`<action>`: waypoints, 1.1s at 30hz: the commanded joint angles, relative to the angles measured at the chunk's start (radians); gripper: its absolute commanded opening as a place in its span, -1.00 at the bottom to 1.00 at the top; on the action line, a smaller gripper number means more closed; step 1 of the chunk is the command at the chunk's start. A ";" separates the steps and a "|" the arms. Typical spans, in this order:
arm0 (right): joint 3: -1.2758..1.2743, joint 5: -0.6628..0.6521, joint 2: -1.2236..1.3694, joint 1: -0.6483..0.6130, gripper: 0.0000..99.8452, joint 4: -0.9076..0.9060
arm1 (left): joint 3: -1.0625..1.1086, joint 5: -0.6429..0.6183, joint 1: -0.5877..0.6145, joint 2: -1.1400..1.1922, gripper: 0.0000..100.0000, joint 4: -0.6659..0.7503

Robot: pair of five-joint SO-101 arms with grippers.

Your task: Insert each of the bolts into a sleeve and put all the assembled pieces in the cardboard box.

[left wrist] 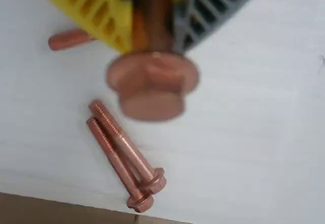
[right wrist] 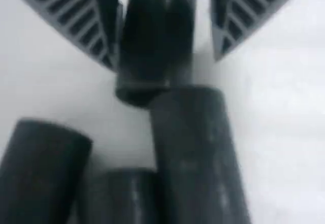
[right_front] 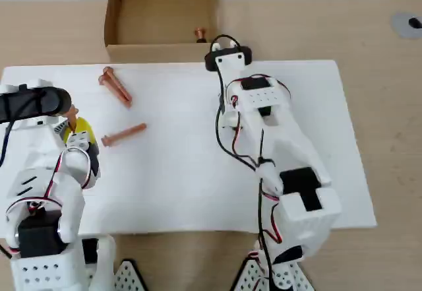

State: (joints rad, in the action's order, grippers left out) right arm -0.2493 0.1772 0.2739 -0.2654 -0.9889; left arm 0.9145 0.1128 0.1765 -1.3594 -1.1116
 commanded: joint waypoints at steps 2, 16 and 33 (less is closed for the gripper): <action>0.077 -0.012 0.019 0.024 -0.74 -0.015 | -0.011 0.006 -0.003 -0.015 -0.98 0.021; 0.257 -0.005 0.013 0.024 -0.98 -0.293 | -0.014 0.006 -0.003 -0.015 -0.98 0.021; 0.897 0.072 -0.257 -0.193 -0.98 -0.746 | -0.015 0.006 -0.009 -0.015 -0.98 0.029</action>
State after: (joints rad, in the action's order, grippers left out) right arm 0.5685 0.1956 0.1450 -0.4066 -1.7208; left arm 0.9145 0.1128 0.1765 -1.3594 -1.1101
